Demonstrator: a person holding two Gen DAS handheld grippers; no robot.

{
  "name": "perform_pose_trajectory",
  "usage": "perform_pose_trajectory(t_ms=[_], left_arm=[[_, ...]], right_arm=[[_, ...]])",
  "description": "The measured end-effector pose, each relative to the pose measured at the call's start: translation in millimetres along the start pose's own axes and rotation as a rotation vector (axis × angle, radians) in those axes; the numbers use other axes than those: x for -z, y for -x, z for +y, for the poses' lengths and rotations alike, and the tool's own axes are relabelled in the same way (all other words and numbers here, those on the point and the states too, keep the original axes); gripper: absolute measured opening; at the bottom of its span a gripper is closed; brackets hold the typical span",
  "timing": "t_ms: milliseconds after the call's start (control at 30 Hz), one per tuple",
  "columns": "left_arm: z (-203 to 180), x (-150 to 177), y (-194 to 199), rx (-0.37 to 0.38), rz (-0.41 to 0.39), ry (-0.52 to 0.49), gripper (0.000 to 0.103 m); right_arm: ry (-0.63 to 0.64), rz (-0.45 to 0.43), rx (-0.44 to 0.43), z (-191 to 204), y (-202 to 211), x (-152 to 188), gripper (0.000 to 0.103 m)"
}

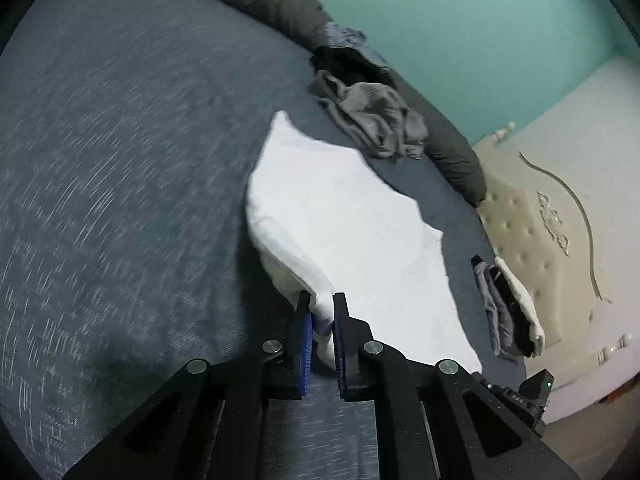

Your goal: Fold clothes

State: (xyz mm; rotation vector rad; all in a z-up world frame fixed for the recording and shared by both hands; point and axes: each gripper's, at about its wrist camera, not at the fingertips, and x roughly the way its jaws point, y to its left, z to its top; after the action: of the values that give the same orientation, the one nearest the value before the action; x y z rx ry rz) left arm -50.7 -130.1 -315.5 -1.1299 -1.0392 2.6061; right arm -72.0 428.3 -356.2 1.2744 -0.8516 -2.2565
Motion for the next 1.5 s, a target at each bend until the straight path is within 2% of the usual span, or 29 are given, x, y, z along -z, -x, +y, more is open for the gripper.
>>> perform_pose_trajectory(t_ms=[333, 567, 667, 800, 867, 967, 1100, 1133, 1167, 1200, 1233, 1267, 1300, 1333, 1367, 1400, 1433, 1500], left_arm=[[-97.2, -23.8, -31.9, 0.055, 0.004, -0.147, 0.009], [-210.6, -17.6, -86.7, 0.125, 0.084, -0.324, 0.008], [-265.4, 7.7, -117.0, 0.173, 0.152, -0.422, 0.008], [-316.5, 71.6, -163.0, 0.214, 0.297, -0.567, 0.008], [-323.1, 108.9, -192.7, 0.197, 0.392, -0.624, 0.008], [-314.7, 140.7, -223.7, 0.146, 0.479, -0.649, 0.008], [-304.0, 146.1, -228.6, 0.120, 0.479, -0.657, 0.010], [-302.7, 144.5, -226.4, 0.118, 0.476, -0.661, 0.015], [-301.3, 141.8, -222.5, 0.117, 0.469, -0.664, 0.028], [-299.8, 137.3, -216.1, 0.119, 0.454, -0.665, 0.035], [-296.7, 131.6, -208.7, 0.120, 0.437, -0.662, 0.047], [-291.3, 124.0, -199.9, 0.122, 0.416, -0.653, 0.055], [-285.7, 116.6, -192.7, 0.119, 0.398, -0.642, 0.057], [-278.9, 109.2, -186.7, 0.112, 0.385, -0.626, 0.058], [-270.4, 102.2, -180.0, 0.103, 0.373, -0.612, 0.058], [-261.4, 97.6, -175.5, 0.090, 0.368, -0.604, 0.058], [-252.8, 95.2, -173.5, 0.073, 0.372, -0.599, 0.058], [-235.7, 90.4, -169.7, 0.039, 0.380, -0.588, 0.058]], right_arm=[[-0.042, -0.059, -0.023, -25.8, 27.7, -13.9, 0.002], [-0.076, -0.102, -0.010, -49.5, 48.2, -21.8, 0.002], [-0.089, -0.115, -0.009, -58.6, 55.5, -24.5, 0.002], [-0.114, -0.126, 0.000, -72.2, 62.6, -28.2, 0.002], [-0.121, -0.133, 0.009, -76.7, 64.8, -30.6, 0.002], [-0.113, -0.140, -0.008, -75.1, 65.9, -32.9, 0.002], [-0.081, -0.134, -0.031, -68.1, 62.3, -34.8, 0.002], [-0.074, -0.133, -0.040, -66.3, 60.9, -35.6, 0.002], [-0.066, -0.131, -0.044, -64.4, 59.3, -36.8, 0.002], [-0.058, -0.132, -0.046, -61.9, 57.9, -38.1, 0.002], [-0.045, -0.141, -0.046, -58.7, 58.4, -39.4, 0.002], [-0.032, -0.151, -0.046, -55.4, 59.0, -40.6, 0.003], [-0.011, -0.164, -0.050, -51.6, 61.1, -41.5, 0.004], [0.015, -0.177, -0.053, -47.0, 62.6, -42.8, 0.014], [0.036, -0.187, -0.052, -42.7, 63.2, -43.6, 0.030], [0.058, -0.189, -0.057, -38.3, 61.9, -44.3, 0.037], [0.079, -0.190, -0.061, -33.9, 60.5, -44.9, 0.040], [0.123, -0.181, -0.044, -25.6, 54.6, -44.9, 0.040]])
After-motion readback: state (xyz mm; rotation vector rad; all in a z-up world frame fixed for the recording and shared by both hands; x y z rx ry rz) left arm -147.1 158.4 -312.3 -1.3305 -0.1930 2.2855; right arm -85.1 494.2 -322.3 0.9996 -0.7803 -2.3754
